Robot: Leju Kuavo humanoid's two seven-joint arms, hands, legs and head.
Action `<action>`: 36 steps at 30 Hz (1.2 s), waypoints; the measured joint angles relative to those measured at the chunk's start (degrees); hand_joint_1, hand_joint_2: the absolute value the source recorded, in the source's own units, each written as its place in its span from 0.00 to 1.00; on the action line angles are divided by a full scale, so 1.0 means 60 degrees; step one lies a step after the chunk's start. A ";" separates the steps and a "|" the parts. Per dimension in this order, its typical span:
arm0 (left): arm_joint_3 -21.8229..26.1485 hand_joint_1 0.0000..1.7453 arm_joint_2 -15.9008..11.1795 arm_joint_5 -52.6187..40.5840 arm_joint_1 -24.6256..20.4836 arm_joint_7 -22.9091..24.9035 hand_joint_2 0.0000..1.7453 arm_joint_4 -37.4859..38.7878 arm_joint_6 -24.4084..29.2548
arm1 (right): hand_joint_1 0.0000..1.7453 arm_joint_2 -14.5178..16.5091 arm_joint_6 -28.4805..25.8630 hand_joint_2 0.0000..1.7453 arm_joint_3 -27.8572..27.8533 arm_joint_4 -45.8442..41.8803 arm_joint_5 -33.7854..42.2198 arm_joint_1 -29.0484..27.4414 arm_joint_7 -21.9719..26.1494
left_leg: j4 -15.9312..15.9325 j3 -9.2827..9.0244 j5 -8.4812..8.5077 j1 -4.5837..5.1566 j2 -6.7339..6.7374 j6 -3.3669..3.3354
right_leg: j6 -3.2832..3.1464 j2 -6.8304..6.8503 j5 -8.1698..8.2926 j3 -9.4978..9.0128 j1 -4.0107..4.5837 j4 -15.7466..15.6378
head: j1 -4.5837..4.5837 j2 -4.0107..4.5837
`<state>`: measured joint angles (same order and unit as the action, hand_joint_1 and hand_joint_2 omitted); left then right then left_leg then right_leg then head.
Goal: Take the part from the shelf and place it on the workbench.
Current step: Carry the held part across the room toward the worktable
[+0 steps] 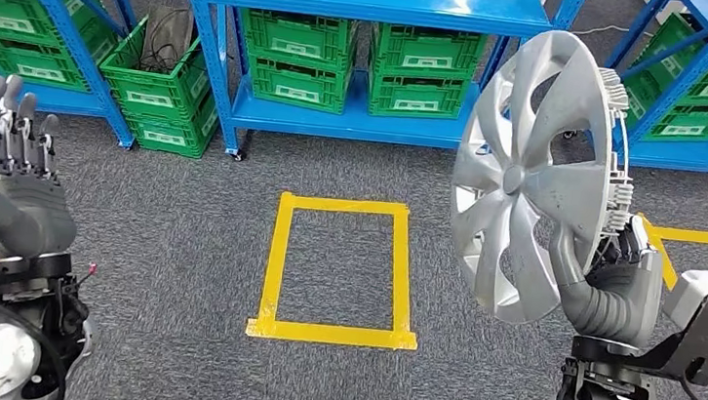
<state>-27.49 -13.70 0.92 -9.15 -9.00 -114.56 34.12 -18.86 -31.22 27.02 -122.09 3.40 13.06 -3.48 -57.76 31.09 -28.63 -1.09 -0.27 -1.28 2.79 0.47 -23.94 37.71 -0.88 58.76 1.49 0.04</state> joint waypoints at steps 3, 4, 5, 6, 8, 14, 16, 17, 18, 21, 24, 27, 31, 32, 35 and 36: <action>0.0010 0.00 0.0001 -0.0008 0.0045 -0.0004 0.00 -0.0002 0.0004 | 1.00 -0.0001 0.0013 1.00 0.0003 0.0001 0.0019 0.0004 0.0000 | 0.0014 0.0176 0.0159 0.0010 0.0005 -0.0176 | 0.0091 -0.0010 -0.1038 0.0558 -0.0014 0.1511 | -0.0140 0.0000; 0.0010 0.00 0.0002 -0.0008 0.0065 -0.0004 0.00 -0.0001 0.0004 | 1.00 -0.0001 0.0016 1.00 0.0004 0.0007 0.0025 -0.0002 0.0000 | 0.0008 0.0249 0.0206 0.0026 0.0004 -0.0195 | 0.0101 -0.0010 -0.1296 0.0718 -0.0014 0.2080 | -0.0181 0.0000; 0.0010 0.00 0.0003 -0.0008 0.0080 -0.0004 0.00 0.0000 0.0004 | 1.00 -0.0001 0.0016 1.00 0.0004 0.0016 0.0030 -0.0009 0.0000 | -0.0002 0.0319 0.0251 0.0041 0.0001 -0.0199 | 0.0098 -0.0011 -0.1381 0.0765 -0.0012 0.2403 | -0.0214 0.0000; 0.0011 0.00 0.0004 -0.0008 0.0090 -0.0004 0.00 0.0000 0.0006 | 1.00 -0.0001 0.0016 1.00 0.0004 0.0026 0.0032 -0.0015 0.0000 | -0.0016 0.0382 0.0288 0.0053 -0.0003 -0.0194 | 0.0076 -0.0011 -0.1291 0.0640 -0.0006 0.2367 | -0.0250 0.0000; 0.0015 0.00 0.0003 -0.0008 0.0093 -0.0006 0.00 -0.0001 0.0011 | 1.00 -0.0001 0.0015 1.00 0.0004 0.0036 0.0033 -0.0010 0.0000 | -0.0052 0.0467 0.0337 0.0068 -0.0009 -0.0174 | -0.0036 -0.0016 -0.0853 -0.0068 0.0029 0.1329 | -0.0328 0.0000; 0.0025 0.00 0.0002 -0.0021 0.0086 -0.0024 0.00 -0.0018 0.0018 | 1.00 0.0003 0.0016 1.00 0.0003 0.0027 0.0035 0.0046 0.0018 | -0.0090 0.0603 0.0459 0.0049 0.0030 -0.0018 | -0.0227 -0.0017 -0.0638 -0.1053 0.0180 -0.0269 | -0.0411 0.0000; 0.0032 0.00 0.0000 -0.0024 0.0081 -0.0035 0.00 -0.0022 0.0018 | 1.00 0.0006 0.0018 1.00 0.0004 0.0031 0.0037 0.0051 0.0022 | -0.0078 0.0603 0.0459 0.0074 0.0029 -0.0100 | -0.0148 -0.0016 -0.0622 -0.1047 0.0156 -0.0326 | -0.0379 0.0000; 0.0035 0.00 0.0000 -0.0025 0.0082 -0.0041 0.00 -0.0025 0.0018 | 1.00 0.0006 0.0019 1.00 0.0004 0.0032 0.0038 0.0054 0.0024 | -0.0048 0.0593 0.0492 0.0073 0.0029 -0.0116 | -0.0131 -0.0016 -0.0617 -0.1041 0.0155 -0.0315 | -0.0354 0.0000; 0.0037 0.00 0.0000 -0.0024 0.0082 -0.0045 0.00 -0.0025 0.0018 | 1.00 0.0006 0.0019 1.00 0.0004 0.0033 0.0041 0.0053 0.0025 | -0.0024 0.0581 0.0509 0.0073 0.0030 -0.0086 | -0.0155 -0.0016 -0.0609 -0.1036 0.0156 -0.0312 | -0.0336 0.0000; 0.0041 0.00 0.0000 -0.0024 0.0082 -0.0056 0.00 -0.0026 0.0018 | 1.00 0.0006 0.0019 1.00 0.0004 0.0036 0.0053 0.0055 0.0026 | 0.0040 0.0564 0.0570 0.0073 0.0031 -0.0013 | -0.0203 -0.0016 -0.0581 -0.1017 0.0157 -0.0301 | -0.0308 0.0000; 0.0043 0.00 0.0000 -0.0024 0.0082 -0.0058 0.00 -0.0026 0.0018 | 1.00 0.0006 0.0019 1.00 0.0004 0.0049 0.0059 0.0056 0.0026 | 0.0074 0.0559 0.0601 0.0073 0.0031 0.0034 | -0.0219 -0.0017 -0.0572 -0.1004 0.0158 -0.0295 | -0.0299 0.0000; 0.0046 0.00 0.0000 -0.0024 0.0082 -0.0059 0.00 -0.0024 0.0016 | 1.00 0.0006 0.0026 1.00 0.0004 0.0067 0.0063 0.0061 0.0026 | 0.0080 0.0560 0.0606 0.0074 0.0030 0.0043 | -0.0222 -0.0017 -0.0570 -0.1001 0.0157 -0.0289 | -0.0303 0.0000; 0.0047 0.00 0.0000 -0.0023 0.0081 -0.0059 0.00 -0.0025 0.0011 | 1.00 0.0006 0.0068 1.00 0.0006 0.0098 0.0100 0.0089 0.0026 | 0.0080 0.0566 0.0606 0.0084 0.0030 0.0044 | -0.0222 -0.0017 -0.0571 -0.1001 0.0150 -0.0287 | -0.0314 0.0000; 0.0047 0.00 0.0000 -0.0023 0.0081 -0.0060 0.00 -0.0026 0.0010 | 1.00 0.0006 0.0083 1.00 0.0007 0.0103 0.0113 0.0093 0.0026 | 0.0080 0.0568 0.0606 0.0089 0.0030 0.0044 | -0.0222 -0.0017 -0.0571 -0.1001 0.0147 -0.0287 | -0.0317 0.0000; 0.0047 0.00 0.0000 -0.0024 0.0081 -0.0059 0.00 -0.0026 0.0001 | 1.00 0.0006 0.0112 1.00 0.0010 0.0108 0.0149 0.0100 0.0026 | 0.0078 0.0575 0.0606 0.0107 0.0030 0.0043 | -0.0222 -0.0015 -0.0570 -0.1001 0.0130 -0.0289 | -0.0325 0.0000; 0.0047 0.00 0.0000 -0.0024 0.0081 -0.0059 0.00 -0.0026 -0.0002 | 1.00 0.0007 0.0115 1.00 0.0016 0.0109 0.0154 0.0104 0.0026 | 0.0077 0.0577 0.0606 0.0112 0.0030 0.0043 | -0.0222 -0.0015 -0.0570 -0.1001 0.0125 -0.0290 | -0.0328 0.0000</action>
<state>-27.21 -13.70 0.78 -8.67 -9.36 -114.72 34.11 -18.81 -30.53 27.11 -121.44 4.33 13.68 -3.32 -57.29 34.55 -24.99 -0.42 -0.09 -1.03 1.46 0.38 -27.36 31.70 -0.13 57.01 -0.48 0.04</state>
